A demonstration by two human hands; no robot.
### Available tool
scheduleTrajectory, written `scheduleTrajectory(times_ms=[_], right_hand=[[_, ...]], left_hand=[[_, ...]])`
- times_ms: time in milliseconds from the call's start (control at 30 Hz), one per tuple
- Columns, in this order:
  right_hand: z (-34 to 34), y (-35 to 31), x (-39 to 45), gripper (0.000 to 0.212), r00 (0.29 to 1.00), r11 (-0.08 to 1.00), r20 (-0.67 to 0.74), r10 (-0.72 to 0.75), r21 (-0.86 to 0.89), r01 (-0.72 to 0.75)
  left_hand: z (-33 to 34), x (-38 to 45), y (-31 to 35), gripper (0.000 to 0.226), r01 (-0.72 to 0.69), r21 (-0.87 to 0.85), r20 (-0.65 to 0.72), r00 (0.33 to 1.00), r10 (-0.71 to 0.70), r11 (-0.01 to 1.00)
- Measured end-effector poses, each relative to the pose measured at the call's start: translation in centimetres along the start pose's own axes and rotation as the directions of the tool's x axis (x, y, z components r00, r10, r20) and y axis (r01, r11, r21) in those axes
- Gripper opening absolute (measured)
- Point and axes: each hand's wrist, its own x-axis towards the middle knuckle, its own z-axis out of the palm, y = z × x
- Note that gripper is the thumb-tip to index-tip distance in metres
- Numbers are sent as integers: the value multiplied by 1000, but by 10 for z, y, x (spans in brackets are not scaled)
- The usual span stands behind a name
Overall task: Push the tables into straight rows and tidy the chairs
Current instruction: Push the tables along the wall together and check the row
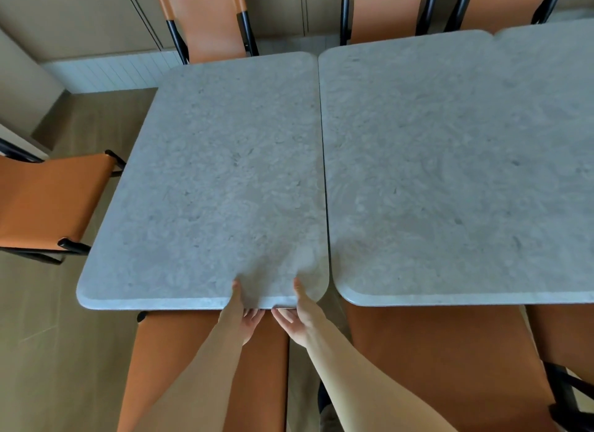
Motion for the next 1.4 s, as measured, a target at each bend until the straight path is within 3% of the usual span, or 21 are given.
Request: scheduleTrajectory(times_ms=[333, 800, 933, 1133, 1300, 1400], right_hand=[[-6, 0, -1, 55, 999, 1000, 30, -14, -25, 14], [-7, -4, -10, 39, 998, 1000, 61, -15, -6, 16], [-13, -6, -6, 40, 997, 1000, 76, 9, -14, -8], [-14, -5, 4, 44, 995, 1000, 100, -2, 0, 2], [-37, -24, -12, 27, 991, 979, 97, 92, -193, -72], [-81, -65, -32, 28, 1000, 939, 12, 21, -345, -16]], left_hand=[[6, -12, 4, 64, -1, -5, -30, 1000, 1, 1000], [6, -16, 2, 57, 9, -18, -9, 1000, -9, 1000], [12, -21, -1, 44, 15, -36, -27, 1000, -16, 999], [12, -16, -1, 45, 4, -16, -55, 998, -5, 1000], [11, -13, -7, 46, -38, 19, -86, 996, 40, 999], [18, -25, -20, 48, -43, 122, -113, 992, 57, 992]])
